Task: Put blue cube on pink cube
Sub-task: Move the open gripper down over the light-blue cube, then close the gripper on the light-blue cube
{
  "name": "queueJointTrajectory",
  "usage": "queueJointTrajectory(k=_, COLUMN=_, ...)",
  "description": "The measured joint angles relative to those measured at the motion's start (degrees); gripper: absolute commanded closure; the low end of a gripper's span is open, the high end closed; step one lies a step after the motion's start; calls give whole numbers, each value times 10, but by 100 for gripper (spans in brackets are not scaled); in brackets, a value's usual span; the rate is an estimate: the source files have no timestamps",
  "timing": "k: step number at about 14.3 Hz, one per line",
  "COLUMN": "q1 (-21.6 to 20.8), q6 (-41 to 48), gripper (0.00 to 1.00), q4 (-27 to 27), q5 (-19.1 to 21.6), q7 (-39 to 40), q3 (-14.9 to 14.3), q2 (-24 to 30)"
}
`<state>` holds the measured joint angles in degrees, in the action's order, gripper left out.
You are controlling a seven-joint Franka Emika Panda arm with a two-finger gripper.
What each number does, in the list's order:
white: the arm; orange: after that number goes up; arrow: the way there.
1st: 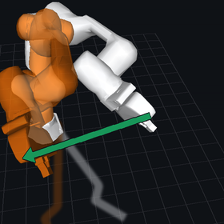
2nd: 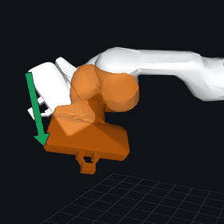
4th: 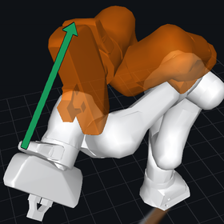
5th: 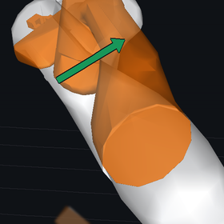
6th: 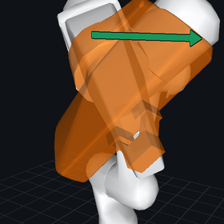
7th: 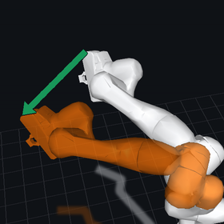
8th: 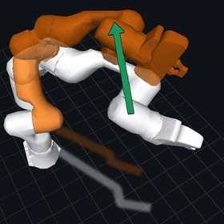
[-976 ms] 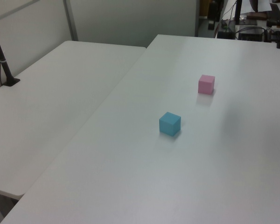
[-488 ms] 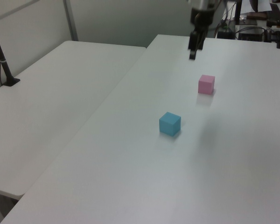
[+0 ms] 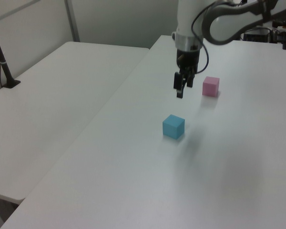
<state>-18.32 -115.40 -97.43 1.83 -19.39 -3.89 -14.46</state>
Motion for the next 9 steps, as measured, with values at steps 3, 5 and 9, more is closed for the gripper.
queueJointTrajectory(k=3, q1=-8, q6=-60, gripper=7, q4=1, q5=0, q7=-42, q3=11, q2=-41)
queueJointTrajectory(k=5, q1=-11, q6=-78, gripper=7, q4=11, q5=0, q7=-52, q3=13, q2=-66)
queueJointTrajectory(k=9, q1=-22, q6=-79, gripper=6, q4=22, q5=0, q7=-56, q3=14, q2=-89)
